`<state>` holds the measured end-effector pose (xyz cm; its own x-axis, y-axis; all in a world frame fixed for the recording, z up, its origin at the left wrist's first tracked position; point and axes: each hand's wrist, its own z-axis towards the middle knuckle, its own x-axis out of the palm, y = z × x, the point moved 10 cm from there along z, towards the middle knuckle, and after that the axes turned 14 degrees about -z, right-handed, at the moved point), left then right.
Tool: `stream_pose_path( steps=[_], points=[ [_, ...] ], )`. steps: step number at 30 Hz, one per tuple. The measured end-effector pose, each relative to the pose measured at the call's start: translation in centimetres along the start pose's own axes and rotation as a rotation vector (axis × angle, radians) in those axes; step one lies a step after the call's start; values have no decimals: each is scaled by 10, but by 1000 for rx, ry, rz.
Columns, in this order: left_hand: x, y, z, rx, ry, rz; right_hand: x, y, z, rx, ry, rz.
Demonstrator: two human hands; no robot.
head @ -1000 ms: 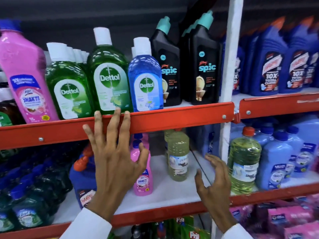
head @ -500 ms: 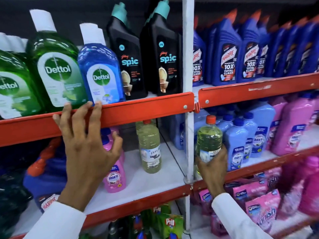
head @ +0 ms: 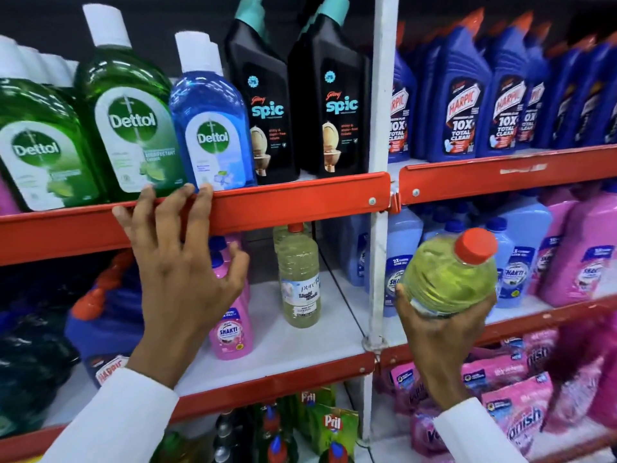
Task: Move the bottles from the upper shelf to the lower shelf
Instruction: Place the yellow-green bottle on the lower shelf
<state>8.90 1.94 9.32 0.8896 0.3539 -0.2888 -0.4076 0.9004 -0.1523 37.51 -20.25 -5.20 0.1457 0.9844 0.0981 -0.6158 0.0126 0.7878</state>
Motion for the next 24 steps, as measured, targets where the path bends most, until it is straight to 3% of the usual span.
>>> stream_pose_path(
  steps=[6,13,24],
  points=[
    [-14,6,3,15,-25,-17,28,52,-32,-66,246,46],
    [-32,37,-2,66,41,29,110,36,-81,-20,516,-40],
    [-28,38,0,47,75,-2,152,5,-105,14,554,-158]
  ],
)
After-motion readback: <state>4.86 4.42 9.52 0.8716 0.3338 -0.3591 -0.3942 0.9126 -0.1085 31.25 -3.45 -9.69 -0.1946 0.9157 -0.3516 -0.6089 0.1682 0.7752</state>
